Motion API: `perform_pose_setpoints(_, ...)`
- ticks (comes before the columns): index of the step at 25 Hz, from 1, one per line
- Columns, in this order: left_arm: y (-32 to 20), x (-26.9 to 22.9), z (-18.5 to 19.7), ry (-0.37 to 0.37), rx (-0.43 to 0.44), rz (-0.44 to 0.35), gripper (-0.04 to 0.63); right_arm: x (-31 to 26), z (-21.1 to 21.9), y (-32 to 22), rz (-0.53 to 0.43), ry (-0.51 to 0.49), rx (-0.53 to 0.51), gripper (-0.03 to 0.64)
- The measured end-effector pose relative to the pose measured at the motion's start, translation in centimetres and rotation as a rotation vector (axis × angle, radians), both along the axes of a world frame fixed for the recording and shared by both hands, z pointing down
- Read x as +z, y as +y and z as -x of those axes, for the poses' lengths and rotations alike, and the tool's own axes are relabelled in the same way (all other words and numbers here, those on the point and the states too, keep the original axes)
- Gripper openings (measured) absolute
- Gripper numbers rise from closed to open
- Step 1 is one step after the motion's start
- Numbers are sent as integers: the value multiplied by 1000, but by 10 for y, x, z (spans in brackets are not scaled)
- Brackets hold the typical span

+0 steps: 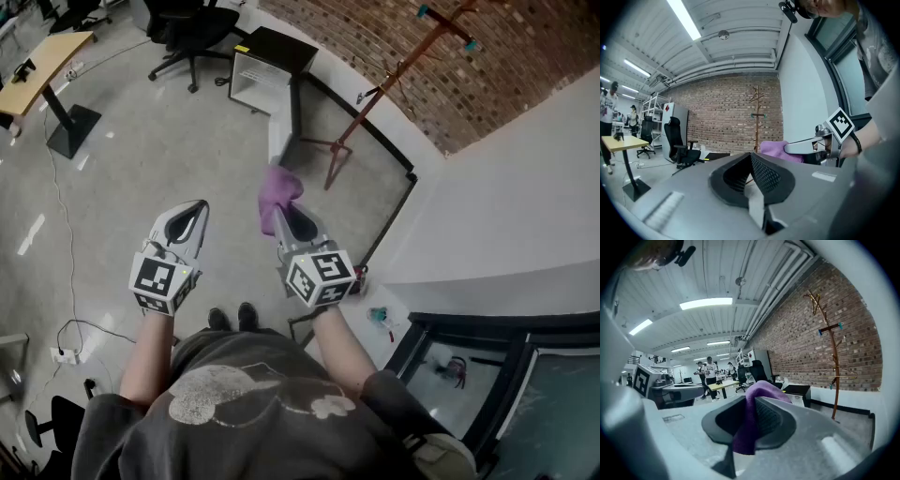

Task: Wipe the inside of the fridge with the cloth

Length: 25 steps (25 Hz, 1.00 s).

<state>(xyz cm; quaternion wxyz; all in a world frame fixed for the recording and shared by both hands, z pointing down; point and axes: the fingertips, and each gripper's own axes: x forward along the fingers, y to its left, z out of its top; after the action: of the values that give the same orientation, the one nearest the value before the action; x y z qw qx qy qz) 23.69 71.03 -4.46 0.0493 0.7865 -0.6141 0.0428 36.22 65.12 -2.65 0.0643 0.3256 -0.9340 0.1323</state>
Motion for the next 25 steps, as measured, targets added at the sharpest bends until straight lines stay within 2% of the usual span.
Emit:
perform_pose_setpoints(14, 3, 1, 4, 6, 47, -5, 18, -2, 8, 9, 3, 5, 14, 49)
perform_pose_setpoints(21, 7, 12, 35, 11, 38, 2, 18, 1, 12, 5, 9, -31, 64, 51)
perform_pose_setpoints(25, -3, 20, 55, 22, 9, 20, 18, 14, 21, -9, 36, -15, 72, 51)
